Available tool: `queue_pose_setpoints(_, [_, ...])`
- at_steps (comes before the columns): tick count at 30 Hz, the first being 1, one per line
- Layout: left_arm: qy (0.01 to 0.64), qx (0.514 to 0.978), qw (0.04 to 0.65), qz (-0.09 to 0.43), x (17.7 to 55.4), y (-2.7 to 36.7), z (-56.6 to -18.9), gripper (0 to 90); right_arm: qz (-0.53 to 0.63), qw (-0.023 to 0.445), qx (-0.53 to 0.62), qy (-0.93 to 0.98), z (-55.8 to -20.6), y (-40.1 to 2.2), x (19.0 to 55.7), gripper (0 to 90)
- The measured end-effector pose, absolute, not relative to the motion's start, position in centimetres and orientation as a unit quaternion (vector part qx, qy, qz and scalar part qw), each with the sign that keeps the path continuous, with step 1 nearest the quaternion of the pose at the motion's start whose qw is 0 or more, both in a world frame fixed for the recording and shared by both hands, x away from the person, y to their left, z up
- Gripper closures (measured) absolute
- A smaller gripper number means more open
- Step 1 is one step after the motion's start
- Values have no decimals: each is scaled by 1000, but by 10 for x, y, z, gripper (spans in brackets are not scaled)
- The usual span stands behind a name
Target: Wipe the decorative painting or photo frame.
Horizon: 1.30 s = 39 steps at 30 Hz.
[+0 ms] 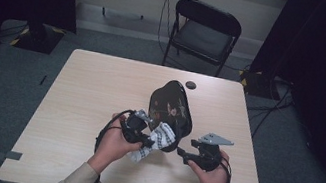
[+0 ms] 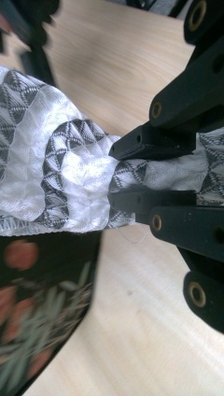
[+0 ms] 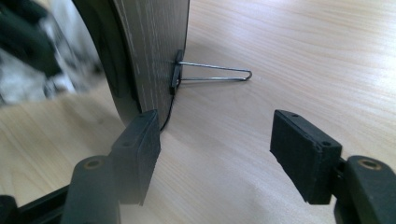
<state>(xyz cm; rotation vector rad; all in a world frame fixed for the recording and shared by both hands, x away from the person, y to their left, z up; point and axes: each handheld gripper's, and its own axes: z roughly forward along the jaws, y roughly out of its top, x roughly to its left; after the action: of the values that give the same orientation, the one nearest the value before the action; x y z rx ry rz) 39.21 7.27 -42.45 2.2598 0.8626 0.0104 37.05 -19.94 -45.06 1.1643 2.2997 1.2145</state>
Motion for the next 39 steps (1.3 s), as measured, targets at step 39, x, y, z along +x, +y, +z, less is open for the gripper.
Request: queue_pose_setpoints(39, [292, 895, 334, -42, 357, 49, -465, 765, 420, 155, 424, 787, -449, -211, 372, 278])
